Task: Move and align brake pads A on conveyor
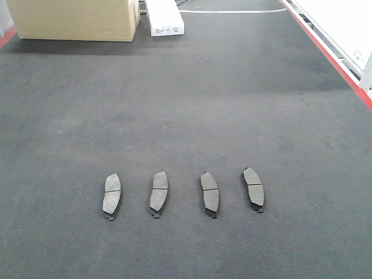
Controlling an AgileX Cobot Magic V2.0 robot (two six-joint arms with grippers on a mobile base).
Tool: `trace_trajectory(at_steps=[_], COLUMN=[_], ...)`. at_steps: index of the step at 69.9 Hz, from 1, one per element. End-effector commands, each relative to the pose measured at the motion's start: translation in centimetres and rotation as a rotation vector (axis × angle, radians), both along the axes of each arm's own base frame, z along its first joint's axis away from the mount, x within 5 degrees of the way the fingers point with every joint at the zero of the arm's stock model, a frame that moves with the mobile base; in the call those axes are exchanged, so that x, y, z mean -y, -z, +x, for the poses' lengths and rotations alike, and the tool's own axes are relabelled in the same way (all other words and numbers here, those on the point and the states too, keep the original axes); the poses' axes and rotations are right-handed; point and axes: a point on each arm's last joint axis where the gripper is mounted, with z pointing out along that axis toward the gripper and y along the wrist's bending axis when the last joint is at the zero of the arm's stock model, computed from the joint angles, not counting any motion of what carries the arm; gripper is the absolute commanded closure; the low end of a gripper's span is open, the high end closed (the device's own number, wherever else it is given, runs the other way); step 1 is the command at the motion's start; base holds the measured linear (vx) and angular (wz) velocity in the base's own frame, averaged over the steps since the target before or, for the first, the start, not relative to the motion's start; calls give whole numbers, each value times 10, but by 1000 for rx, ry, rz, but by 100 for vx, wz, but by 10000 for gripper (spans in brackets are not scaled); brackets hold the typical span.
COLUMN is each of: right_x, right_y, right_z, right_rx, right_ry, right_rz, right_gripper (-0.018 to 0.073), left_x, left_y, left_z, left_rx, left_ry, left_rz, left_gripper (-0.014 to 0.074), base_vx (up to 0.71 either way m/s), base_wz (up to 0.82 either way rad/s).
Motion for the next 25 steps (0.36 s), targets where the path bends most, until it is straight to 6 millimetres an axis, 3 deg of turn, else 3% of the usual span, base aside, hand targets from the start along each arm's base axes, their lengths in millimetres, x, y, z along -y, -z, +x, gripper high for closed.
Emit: trace_trajectory(at_steps=[1, 25], right_x=[0, 0], right_y=[-1, -1], right_z=[0, 0], right_rx=[69, 69], right_ry=[7, 7], right_rz=[-13, -13], right_gripper=[565, 565], left_x=[0, 0], left_y=[-10, -10], left_z=[-1, -1], left_rx=[94, 94], left_ry=[-4, -4], left_rz=[-13, -13], left_gripper=[603, 603], base_vx=[0, 0], base_wz=[0, 0])
